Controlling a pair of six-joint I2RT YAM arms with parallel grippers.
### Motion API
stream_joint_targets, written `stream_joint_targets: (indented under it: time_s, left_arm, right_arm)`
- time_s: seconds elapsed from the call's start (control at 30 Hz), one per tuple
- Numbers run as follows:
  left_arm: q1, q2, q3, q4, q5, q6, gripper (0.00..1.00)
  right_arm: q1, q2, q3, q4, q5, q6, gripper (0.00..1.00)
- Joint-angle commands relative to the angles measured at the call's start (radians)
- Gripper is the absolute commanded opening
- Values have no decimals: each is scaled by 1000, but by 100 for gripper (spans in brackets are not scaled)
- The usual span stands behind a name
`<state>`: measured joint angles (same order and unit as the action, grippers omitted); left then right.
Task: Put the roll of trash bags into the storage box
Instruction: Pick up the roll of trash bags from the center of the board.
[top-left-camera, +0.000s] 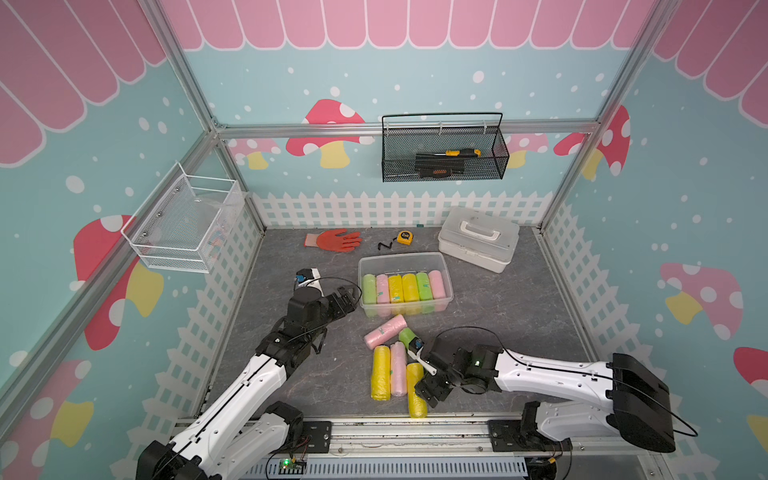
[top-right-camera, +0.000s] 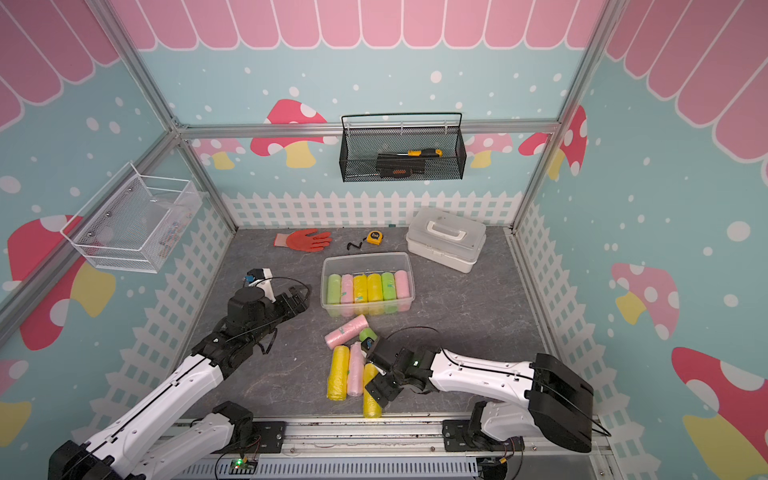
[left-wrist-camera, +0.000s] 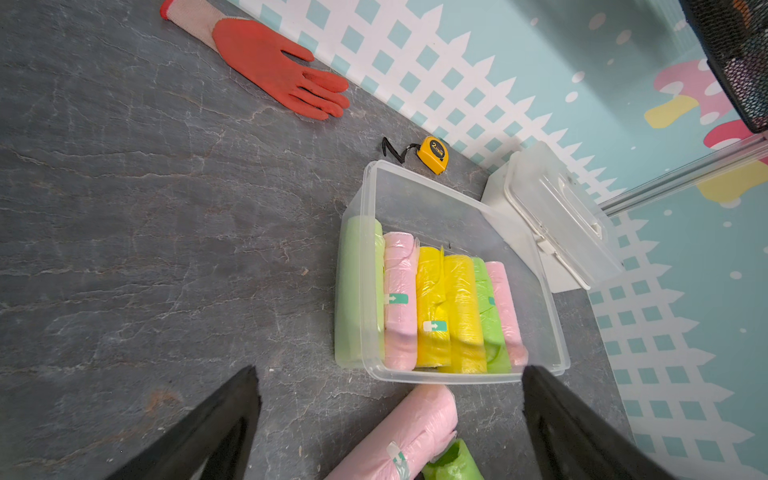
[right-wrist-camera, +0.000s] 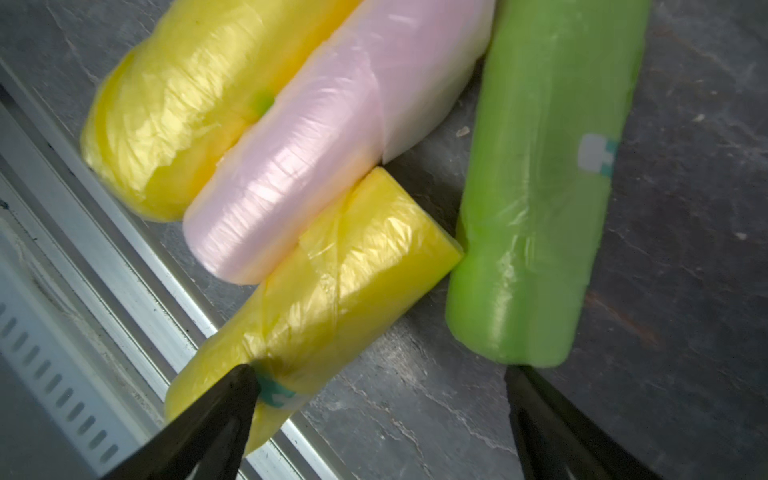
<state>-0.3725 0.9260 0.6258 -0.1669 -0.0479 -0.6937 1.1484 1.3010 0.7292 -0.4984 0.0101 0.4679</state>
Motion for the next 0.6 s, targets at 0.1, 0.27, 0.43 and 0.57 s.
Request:
stream_joint_targets:
  time_s: [0.1, 0.27, 0.43, 0.57]
  left_arm:
    - [10, 9, 35, -1, 19, -7, 99]
    - [12, 8, 34, -2, 23, -9, 99]
    - [14, 13, 35, -3, 25, -10, 99]
    - [14, 23, 38, -1, 28, -10, 99]
  right_arm:
    - [55, 68, 49, -4, 64, 12, 95]
    - [62, 76, 59, -29, 97, 20, 95]
    - [69, 44, 36, 22, 37, -4, 98]
    - [98, 95, 65, 17, 34, -18, 98]
